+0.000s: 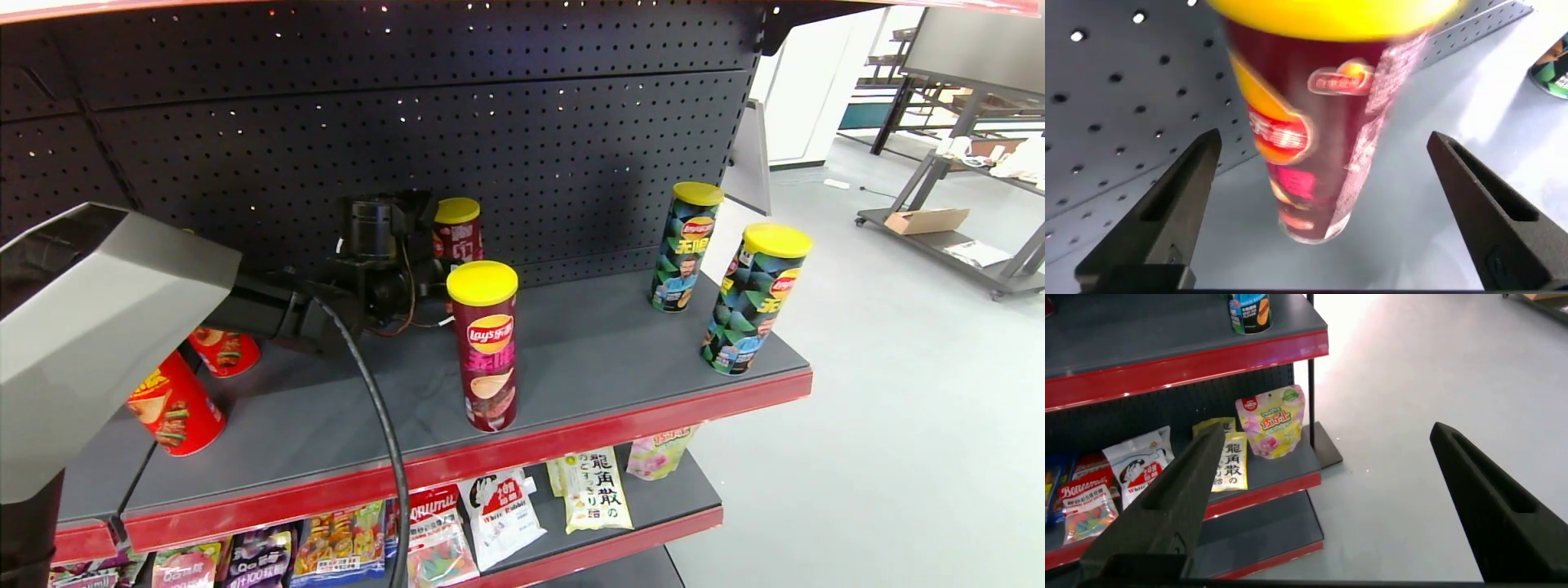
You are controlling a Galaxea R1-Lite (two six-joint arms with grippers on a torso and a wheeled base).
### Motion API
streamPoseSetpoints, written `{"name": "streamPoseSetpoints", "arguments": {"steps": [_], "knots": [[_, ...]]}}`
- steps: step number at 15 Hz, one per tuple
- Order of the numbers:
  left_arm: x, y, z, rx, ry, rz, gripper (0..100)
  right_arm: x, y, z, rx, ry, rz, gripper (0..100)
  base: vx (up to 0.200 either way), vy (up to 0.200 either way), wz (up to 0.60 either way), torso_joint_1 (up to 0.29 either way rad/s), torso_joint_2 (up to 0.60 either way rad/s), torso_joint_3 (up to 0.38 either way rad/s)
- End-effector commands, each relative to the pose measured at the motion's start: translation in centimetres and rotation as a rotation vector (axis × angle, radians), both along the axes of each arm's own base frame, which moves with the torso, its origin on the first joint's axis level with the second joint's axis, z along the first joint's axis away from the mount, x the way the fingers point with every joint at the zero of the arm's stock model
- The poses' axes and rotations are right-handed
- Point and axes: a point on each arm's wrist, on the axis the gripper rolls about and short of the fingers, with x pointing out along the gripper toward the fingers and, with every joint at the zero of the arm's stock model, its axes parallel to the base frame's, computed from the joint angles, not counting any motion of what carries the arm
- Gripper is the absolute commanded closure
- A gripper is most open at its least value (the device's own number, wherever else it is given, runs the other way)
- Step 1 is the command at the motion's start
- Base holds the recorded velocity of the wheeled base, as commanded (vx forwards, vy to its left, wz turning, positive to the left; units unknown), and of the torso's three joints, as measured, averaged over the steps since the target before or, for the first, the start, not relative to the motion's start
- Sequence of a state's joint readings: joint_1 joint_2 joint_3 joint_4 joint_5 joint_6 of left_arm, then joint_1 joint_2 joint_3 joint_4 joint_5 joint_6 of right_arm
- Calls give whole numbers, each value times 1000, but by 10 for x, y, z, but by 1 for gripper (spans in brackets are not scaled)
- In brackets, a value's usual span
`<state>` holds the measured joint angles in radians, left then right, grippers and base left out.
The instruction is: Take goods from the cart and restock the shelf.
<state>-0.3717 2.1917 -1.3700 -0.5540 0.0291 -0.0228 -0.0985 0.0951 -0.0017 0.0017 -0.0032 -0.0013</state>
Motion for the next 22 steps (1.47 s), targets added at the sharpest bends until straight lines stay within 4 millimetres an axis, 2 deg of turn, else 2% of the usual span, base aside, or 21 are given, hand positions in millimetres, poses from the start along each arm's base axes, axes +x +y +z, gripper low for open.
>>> {"name": "streamPoseSetpoints", "arguments": {"steps": [1, 7, 11, 15, 18, 22], "knots": [[-11, 10, 7, 6, 9, 14, 0, 0, 0, 0, 0, 2, 0, 0, 0, 0, 0, 0, 0, 0], [-36, 37, 10, 40, 91, 54, 0, 0, 0, 0, 0, 2, 0, 0, 0, 0, 0, 0, 0, 0], [-36, 52, 10, 42, 102, 88, 0, 0, 0, 0, 0, 2, 0, 0, 0, 0, 0, 0, 0, 0], [-36, 52, 5, 43, 118, 77, 0, 0, 0, 0, 0, 2, 0, 0, 0, 0, 0, 0, 0, 0], [-36, 52, 5, 15, 128, -17, 0, 0, 0, 0, 0, 2, 0, 0, 0, 0, 0, 0, 0, 0], [-32, 66, 0, 104, 113, -1, 0, 0, 0, 0, 0, 2, 0, 0, 0, 0, 0, 0, 0, 0]]}}
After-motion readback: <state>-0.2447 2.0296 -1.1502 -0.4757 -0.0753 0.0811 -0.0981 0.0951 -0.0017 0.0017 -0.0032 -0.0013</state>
